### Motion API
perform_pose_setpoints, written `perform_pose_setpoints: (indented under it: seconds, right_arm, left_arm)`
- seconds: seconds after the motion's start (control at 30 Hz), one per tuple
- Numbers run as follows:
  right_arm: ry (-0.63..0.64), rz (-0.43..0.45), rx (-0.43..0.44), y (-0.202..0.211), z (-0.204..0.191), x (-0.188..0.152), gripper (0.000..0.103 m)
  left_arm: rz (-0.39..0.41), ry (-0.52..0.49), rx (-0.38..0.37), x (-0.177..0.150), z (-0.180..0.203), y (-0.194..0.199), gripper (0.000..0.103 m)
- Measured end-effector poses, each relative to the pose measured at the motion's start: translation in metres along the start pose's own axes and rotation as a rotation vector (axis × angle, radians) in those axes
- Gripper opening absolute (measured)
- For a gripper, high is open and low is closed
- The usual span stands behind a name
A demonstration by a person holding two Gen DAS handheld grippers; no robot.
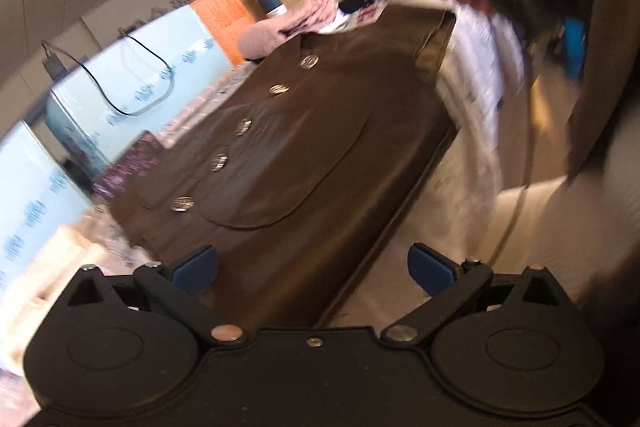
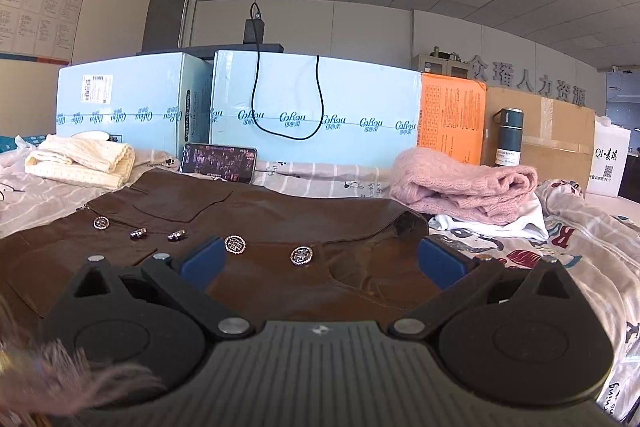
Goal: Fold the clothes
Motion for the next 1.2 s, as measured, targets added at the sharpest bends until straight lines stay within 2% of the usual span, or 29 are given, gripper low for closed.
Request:
perform_pose_setpoints:
  seconds: [0.07, 0.13, 0.23, 0.33, 0.43, 0.6, 0.67, 0.77, 0.93, 1.0, 1.03, 1.07, 1.13, 1.2]
  right_arm:
    - [0.002, 0.002, 0.022, 0.005, -0.002, -0.002, 0.103]
    - [0.024, -0.013, 0.052, 0.009, -0.006, -0.008, 0.103]
    - [0.109, -0.051, 0.169, 0.019, -0.024, -0.018, 0.103]
    - [0.180, -0.091, 0.372, 0.034, -0.050, -0.027, 0.103]
    - [0.288, -0.104, 0.481, 0.044, -0.075, -0.035, 0.103]
    - [0.429, -0.147, 0.467, 0.049, -0.083, -0.047, 0.103]
    - [0.463, -0.161, 0.419, 0.043, -0.081, -0.051, 0.103]
    - [0.493, -0.131, 0.352, 0.028, -0.084, -0.052, 0.103]
    - [0.545, -0.020, 0.411, 0.014, -0.109, -0.041, 0.101]
    - [0.559, 0.016, 0.461, 0.012, -0.120, -0.035, 0.090]
    - [0.531, 0.016, 0.495, 0.013, -0.120, -0.032, 0.077]
    - [0.504, 0.015, 0.528, 0.013, -0.120, -0.028, 0.057]
    - [0.449, 0.014, 0.594, 0.014, -0.120, -0.021, 0.032]
    - [0.402, 0.018, 0.645, 0.015, -0.119, -0.013, 0.030]
  left_arm:
    - [0.000, -0.052, 0.068, -0.003, 0.000, -0.007, 0.103]
    - [0.015, -0.020, 0.086, -0.001, -0.007, -0.007, 0.103]
    - [0.098, 0.085, 0.078, 0.011, -0.023, 0.002, 0.103]
    - [0.168, 0.221, 0.053, 0.023, -0.043, 0.004, 0.103]
    - [0.183, 0.350, 0.011, 0.031, -0.061, -0.006, 0.103]
    - [0.183, 0.501, -0.025, 0.032, -0.082, -0.016, 0.103]
    - [0.189, 0.538, -0.044, 0.032, -0.086, -0.017, 0.103]
    - [0.182, 0.515, -0.057, 0.029, -0.082, -0.018, 0.103]
    - [0.175, 0.485, -0.097, 0.020, -0.073, -0.019, 0.103]
    - [0.176, 0.467, -0.111, 0.016, -0.071, -0.017, 0.103]
    - [0.178, 0.457, -0.120, 0.013, -0.070, -0.016, 0.103]
    - [0.179, 0.444, -0.126, 0.011, -0.068, -0.014, 0.103]
    - [0.182, 0.408, -0.126, 0.009, -0.065, -0.013, 0.103]
    - [0.196, 0.387, -0.117, 0.010, -0.065, -0.014, 0.102]
Point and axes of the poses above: each gripper's, at about its wrist camera, not at the fingertips, and y roughly against the way its jaws point, z to its right, x to its top, the point moved 8 cm from there along -y, roughly the way its jaws point, and after that the axes turned 5 degrees about -z, right-handed, at the moved point
